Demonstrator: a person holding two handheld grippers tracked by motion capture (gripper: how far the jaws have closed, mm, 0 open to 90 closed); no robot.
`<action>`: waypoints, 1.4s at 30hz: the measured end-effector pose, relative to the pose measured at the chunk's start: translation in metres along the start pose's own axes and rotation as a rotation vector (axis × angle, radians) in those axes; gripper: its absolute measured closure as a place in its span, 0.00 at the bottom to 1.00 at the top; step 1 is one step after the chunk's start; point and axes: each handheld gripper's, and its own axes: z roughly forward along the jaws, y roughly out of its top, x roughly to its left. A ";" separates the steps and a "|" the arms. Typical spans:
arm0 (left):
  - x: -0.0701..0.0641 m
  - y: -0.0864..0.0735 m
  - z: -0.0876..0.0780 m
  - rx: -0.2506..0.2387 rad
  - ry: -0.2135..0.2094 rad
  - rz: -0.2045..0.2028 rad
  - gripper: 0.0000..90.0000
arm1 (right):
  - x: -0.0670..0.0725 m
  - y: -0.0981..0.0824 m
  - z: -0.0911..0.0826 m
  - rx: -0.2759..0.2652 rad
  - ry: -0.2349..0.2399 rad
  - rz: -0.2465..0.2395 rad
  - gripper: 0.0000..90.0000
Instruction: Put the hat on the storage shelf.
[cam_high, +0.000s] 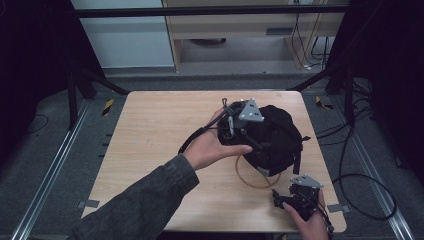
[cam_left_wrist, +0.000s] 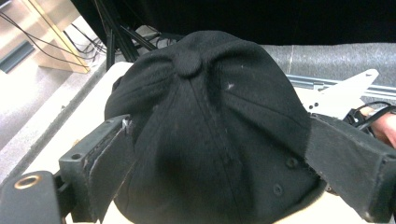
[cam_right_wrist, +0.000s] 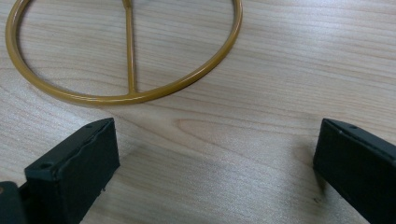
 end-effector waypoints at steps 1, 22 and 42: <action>0.000 -0.002 -0.003 -0.011 -0.002 -0.009 0.09 | 0.000 0.000 0.000 0.000 0.000 0.000 0.00; 0.007 -0.062 -0.041 -0.033 0.041 -0.088 0.06 | 0.000 0.000 0.000 -0.002 0.000 -0.002 0.00; -0.013 -0.145 -0.039 0.017 0.058 -0.150 0.06 | 0.000 0.000 0.000 -0.003 -0.001 -0.002 0.00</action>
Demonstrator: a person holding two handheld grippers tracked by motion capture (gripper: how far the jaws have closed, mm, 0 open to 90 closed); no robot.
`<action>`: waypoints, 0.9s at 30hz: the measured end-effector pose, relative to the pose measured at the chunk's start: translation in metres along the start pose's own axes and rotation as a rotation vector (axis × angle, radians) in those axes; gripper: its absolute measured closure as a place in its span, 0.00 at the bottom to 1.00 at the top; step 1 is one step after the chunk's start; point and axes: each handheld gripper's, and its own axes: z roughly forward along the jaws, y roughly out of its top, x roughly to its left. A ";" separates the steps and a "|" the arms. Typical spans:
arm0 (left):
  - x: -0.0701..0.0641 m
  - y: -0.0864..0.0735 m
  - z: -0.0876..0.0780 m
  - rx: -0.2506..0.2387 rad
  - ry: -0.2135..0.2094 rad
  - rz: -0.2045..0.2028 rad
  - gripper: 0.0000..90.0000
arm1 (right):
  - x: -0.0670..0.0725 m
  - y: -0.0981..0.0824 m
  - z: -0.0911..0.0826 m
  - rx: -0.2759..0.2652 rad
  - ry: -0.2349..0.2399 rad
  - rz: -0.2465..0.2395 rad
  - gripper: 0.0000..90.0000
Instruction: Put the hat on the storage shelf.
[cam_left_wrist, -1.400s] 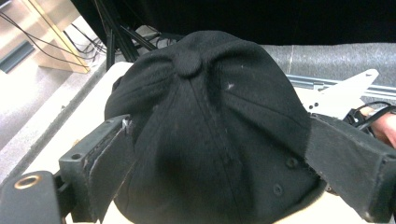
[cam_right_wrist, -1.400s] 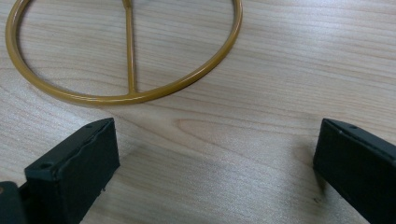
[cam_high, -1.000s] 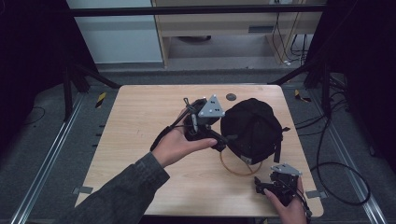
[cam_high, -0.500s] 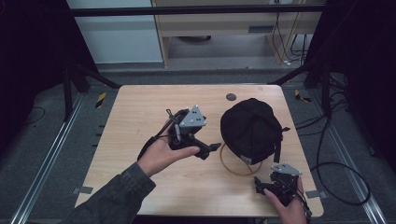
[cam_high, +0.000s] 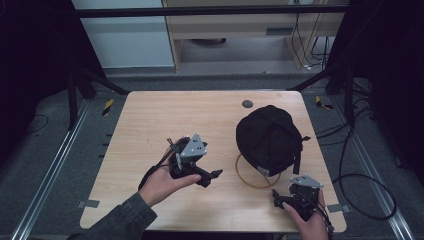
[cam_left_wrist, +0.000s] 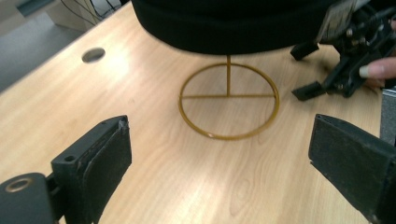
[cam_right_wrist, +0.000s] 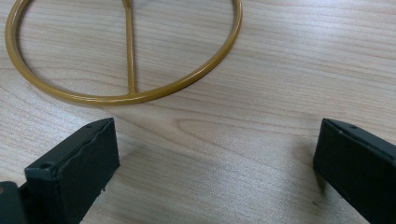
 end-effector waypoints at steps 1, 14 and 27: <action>-0.001 -0.006 0.001 0.006 0.000 -0.002 0.06 | 0.000 0.000 0.000 0.000 0.000 0.000 0.00; 0.007 -0.054 0.003 0.039 0.044 -0.058 0.06 | 0.000 0.000 0.000 0.000 0.000 0.001 0.00; 0.021 -0.092 -0.003 0.075 0.092 -0.104 0.06 | 0.000 0.000 0.000 0.000 0.000 -0.001 0.00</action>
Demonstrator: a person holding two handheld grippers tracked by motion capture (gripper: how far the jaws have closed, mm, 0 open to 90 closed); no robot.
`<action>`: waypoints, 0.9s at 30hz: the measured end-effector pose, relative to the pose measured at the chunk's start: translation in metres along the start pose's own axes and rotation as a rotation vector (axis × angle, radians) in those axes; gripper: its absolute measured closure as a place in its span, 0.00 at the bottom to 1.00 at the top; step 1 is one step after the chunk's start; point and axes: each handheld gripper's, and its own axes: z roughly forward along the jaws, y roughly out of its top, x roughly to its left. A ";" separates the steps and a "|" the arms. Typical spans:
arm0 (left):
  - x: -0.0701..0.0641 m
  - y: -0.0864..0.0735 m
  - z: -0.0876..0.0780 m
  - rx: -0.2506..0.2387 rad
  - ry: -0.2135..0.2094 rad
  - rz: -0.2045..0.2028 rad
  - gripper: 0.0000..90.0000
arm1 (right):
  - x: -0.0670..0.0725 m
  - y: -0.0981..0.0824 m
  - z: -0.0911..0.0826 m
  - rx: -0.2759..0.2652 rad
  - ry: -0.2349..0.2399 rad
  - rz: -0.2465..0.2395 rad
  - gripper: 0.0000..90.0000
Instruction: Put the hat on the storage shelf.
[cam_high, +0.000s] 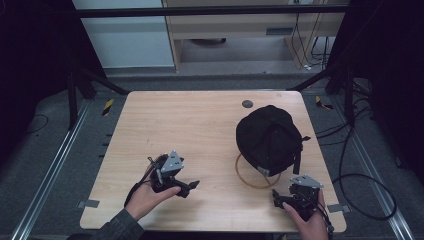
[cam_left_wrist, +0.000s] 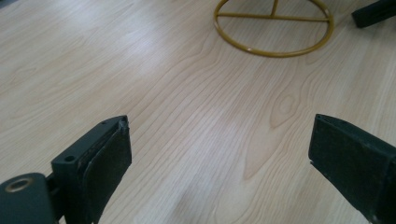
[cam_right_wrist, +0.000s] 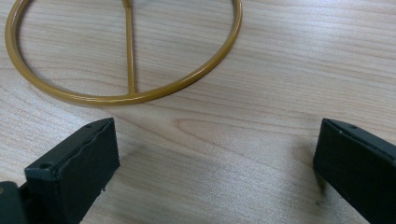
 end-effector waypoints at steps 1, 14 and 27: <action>0.002 -0.003 -0.001 0.002 0.003 -0.005 0.06 | 0.000 0.000 0.000 0.000 0.000 0.001 0.00; 0.030 -0.037 -0.007 0.046 0.066 -0.051 0.06 | 0.000 0.000 0.000 0.000 0.000 0.001 0.00; 0.068 -0.073 -0.014 0.080 0.136 -0.119 0.06 | 0.000 0.000 0.000 0.000 0.000 0.001 0.00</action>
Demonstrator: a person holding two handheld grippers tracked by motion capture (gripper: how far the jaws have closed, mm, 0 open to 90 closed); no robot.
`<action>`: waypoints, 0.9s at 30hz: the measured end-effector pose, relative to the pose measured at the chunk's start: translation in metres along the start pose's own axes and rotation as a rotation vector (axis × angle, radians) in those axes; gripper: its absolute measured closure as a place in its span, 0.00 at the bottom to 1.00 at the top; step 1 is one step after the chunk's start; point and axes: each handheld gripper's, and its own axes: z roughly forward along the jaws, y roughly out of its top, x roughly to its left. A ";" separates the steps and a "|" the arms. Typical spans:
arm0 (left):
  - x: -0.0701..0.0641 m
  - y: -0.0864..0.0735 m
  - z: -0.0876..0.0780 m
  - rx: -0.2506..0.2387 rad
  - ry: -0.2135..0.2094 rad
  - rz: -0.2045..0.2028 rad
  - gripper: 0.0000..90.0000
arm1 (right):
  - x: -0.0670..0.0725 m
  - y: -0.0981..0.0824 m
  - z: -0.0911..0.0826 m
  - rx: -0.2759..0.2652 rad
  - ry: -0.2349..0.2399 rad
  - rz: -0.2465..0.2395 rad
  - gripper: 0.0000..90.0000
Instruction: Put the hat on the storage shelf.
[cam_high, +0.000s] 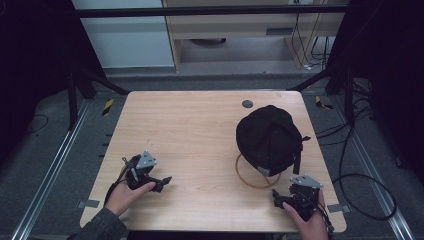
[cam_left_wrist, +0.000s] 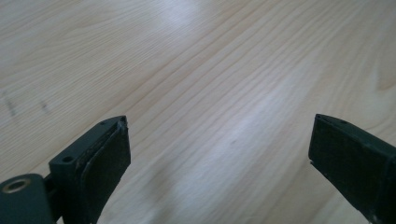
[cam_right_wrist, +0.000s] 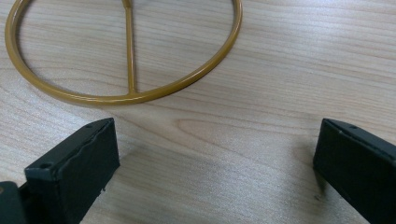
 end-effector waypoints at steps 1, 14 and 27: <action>0.004 -0.002 0.000 0.001 0.006 -0.010 0.06 | 0.000 0.000 0.000 0.000 0.000 0.000 0.00; 0.031 -0.018 0.011 0.028 0.027 -0.058 0.04 | 0.000 0.000 0.000 0.000 0.000 -0.001 0.00; 0.036 -0.028 0.012 0.029 0.054 -0.121 0.01 | 0.000 0.000 0.000 0.000 0.000 -0.001 0.00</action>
